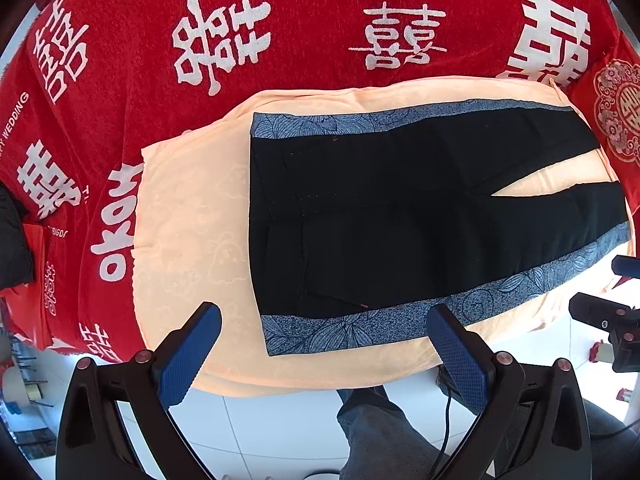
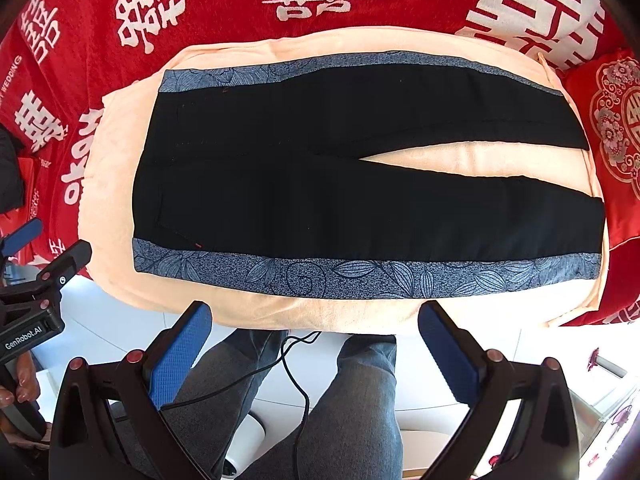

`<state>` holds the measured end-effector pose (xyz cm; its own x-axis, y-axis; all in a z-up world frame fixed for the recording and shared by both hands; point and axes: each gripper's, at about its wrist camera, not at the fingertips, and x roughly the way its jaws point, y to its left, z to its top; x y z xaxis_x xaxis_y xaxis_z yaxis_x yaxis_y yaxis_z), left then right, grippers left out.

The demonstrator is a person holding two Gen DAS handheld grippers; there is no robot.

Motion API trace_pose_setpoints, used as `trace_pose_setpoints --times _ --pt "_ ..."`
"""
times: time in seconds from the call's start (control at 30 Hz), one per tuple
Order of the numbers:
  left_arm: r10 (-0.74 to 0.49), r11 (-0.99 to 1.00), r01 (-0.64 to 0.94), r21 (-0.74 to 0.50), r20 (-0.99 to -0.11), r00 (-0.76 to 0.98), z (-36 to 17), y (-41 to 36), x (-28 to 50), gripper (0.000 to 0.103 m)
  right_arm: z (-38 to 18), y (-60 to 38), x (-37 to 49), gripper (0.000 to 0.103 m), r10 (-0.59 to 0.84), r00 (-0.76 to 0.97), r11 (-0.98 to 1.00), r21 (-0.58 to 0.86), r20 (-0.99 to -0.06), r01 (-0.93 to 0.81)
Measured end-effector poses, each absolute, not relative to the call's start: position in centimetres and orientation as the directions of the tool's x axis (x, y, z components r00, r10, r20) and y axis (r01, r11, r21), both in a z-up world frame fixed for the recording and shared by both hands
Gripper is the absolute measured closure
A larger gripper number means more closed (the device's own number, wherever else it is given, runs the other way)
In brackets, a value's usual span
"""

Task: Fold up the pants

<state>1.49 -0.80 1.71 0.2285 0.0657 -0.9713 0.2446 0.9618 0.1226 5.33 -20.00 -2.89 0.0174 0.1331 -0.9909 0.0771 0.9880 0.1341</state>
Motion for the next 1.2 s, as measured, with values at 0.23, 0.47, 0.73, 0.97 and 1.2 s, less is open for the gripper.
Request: trace_pose_setpoints --times 0.23,0.47,0.73,0.97,1.2 --pt "0.095 0.959 0.237 0.153 -0.966 0.240 1.9 -1.1 1.3 0.000 -3.0 -20.5 5.4 0.000 0.145 0.023 0.986 0.146 -0.989 0.085" --pt "0.119 0.961 0.214 0.176 -0.959 0.255 2.3 -1.3 1.1 0.000 -3.0 -20.3 5.7 0.000 0.160 0.034 0.985 0.162 -0.987 0.061" --pt "0.163 0.964 0.163 0.212 -0.949 0.271 2.9 -2.6 0.8 0.000 -2.8 -21.8 6.2 0.000 0.183 0.054 0.982 0.185 -0.982 0.033" --pt "0.207 0.972 0.061 0.228 -0.948 0.243 3.1 -3.9 -0.4 0.000 -2.5 -23.8 6.8 0.000 0.215 0.055 0.977 0.214 -0.975 -0.021" --pt "0.260 0.966 -0.043 0.257 -0.946 0.196 3.3 -5.1 -2.9 0.000 -3.9 -25.7 6.0 0.000 0.270 -0.004 0.961 0.270 -0.963 -0.055"
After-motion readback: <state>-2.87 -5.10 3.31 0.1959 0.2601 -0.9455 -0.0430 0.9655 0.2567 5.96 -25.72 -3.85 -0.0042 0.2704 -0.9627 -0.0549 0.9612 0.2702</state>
